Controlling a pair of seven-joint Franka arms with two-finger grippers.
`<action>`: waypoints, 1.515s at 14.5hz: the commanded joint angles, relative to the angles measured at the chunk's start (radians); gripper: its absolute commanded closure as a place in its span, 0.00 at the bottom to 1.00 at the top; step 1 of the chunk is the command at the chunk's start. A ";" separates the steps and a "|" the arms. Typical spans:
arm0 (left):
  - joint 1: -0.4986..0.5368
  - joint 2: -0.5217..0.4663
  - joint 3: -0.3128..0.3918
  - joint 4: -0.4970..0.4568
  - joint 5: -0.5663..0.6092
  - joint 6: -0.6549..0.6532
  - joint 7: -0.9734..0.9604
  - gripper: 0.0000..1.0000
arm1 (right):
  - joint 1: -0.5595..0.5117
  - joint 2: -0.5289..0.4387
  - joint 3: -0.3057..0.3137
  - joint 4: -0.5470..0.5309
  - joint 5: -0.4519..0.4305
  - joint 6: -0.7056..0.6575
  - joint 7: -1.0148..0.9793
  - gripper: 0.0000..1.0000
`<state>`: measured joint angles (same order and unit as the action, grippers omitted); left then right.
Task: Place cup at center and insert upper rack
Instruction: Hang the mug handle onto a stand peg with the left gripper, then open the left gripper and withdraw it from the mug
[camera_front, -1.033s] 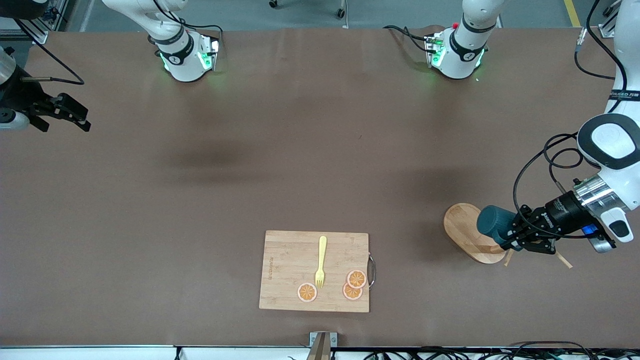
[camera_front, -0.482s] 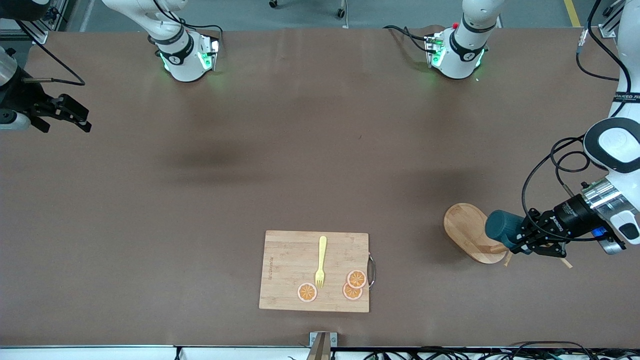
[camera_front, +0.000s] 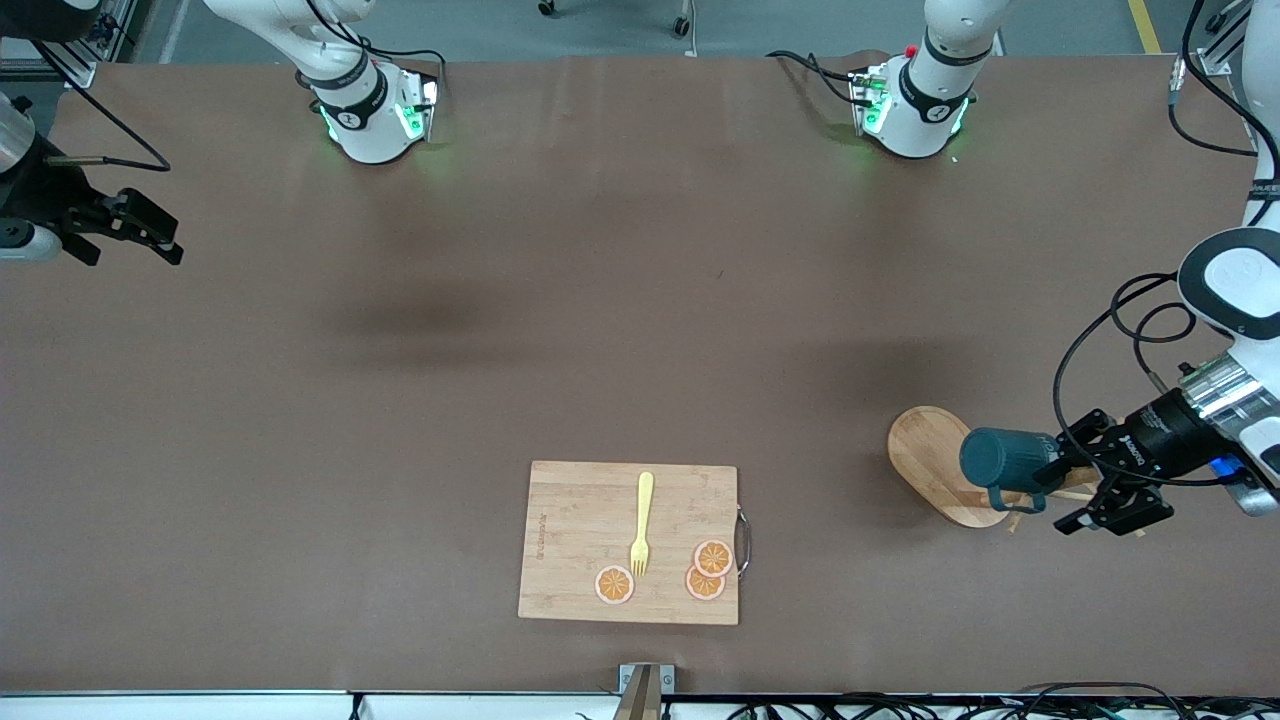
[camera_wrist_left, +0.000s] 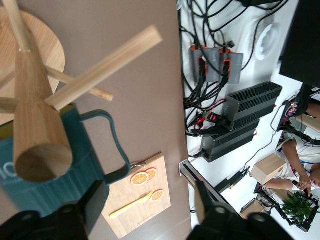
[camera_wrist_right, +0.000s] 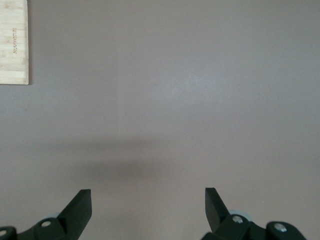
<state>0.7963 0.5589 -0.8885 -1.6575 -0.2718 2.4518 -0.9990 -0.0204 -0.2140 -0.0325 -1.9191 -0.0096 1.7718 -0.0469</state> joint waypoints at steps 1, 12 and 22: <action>0.006 -0.105 0.000 -0.019 0.127 -0.011 0.005 0.01 | -0.012 -0.030 0.010 -0.032 0.003 0.017 0.001 0.00; 0.075 -0.371 0.002 -0.013 0.301 -0.534 0.794 0.00 | -0.013 -0.028 0.008 -0.031 0.003 0.017 0.001 0.00; -0.029 -0.525 0.058 0.036 0.287 -0.731 0.895 0.00 | -0.016 -0.028 0.008 -0.031 0.003 0.018 -0.004 0.00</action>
<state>0.8326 0.0600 -0.8832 -1.6435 0.0179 1.7625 -0.1182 -0.0206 -0.2140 -0.0333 -1.9204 -0.0096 1.7747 -0.0469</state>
